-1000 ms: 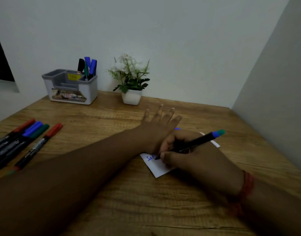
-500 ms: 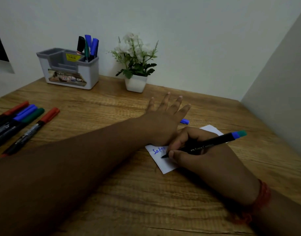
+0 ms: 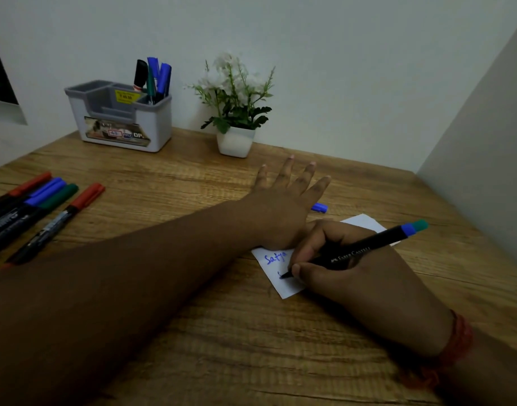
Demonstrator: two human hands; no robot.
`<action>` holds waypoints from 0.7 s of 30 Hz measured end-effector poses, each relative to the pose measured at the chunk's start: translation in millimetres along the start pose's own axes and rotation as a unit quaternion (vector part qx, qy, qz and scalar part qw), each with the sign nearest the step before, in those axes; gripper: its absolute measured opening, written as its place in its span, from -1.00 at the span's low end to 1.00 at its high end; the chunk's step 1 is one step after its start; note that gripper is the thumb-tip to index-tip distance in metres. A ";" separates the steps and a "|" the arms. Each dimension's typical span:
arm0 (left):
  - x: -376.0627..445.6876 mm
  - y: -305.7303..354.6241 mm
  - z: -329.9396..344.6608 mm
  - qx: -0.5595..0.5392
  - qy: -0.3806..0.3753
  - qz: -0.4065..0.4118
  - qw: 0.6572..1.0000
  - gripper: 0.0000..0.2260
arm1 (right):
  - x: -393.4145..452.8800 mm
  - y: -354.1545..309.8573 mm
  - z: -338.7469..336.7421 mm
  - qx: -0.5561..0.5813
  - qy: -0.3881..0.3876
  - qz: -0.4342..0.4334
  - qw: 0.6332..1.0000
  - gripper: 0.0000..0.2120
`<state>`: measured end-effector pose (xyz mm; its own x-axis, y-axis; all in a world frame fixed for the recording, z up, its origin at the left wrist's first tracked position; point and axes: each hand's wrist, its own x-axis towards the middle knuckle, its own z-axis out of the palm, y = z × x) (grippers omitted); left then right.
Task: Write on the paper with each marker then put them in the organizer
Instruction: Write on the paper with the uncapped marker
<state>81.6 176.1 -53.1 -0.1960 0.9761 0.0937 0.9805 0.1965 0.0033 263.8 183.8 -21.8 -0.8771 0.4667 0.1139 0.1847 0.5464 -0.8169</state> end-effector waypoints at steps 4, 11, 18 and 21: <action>-0.5 1.0 -1.5 -0.002 -0.004 0.000 1.000 -0.28 | 0.6 2.0 -0.4 0.004 0.014 0.008 1.000 -0.89; -1.8 1.5 -3.1 -0.009 -0.011 0.004 1.000 -0.27 | 1.2 4.1 0.1 -0.002 0.021 0.000 1.000 -0.85; -1.3 1.1 -2.0 -0.005 -0.007 0.004 1.000 -0.26 | 0.8 3.3 0.9 -0.018 0.032 -0.013 0.999 -0.87; -0.6 1.1 -1.0 -0.004 -0.006 0.002 1.000 -0.27 | -0.9 1.9 1.1 -0.025 0.030 -0.020 0.999 -0.87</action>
<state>82.8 175.7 -52.1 -0.1915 0.9780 0.0827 0.9815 0.1912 0.0115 264.5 183.7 -24.0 -0.8562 0.4842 0.1799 0.1745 0.5989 -0.7816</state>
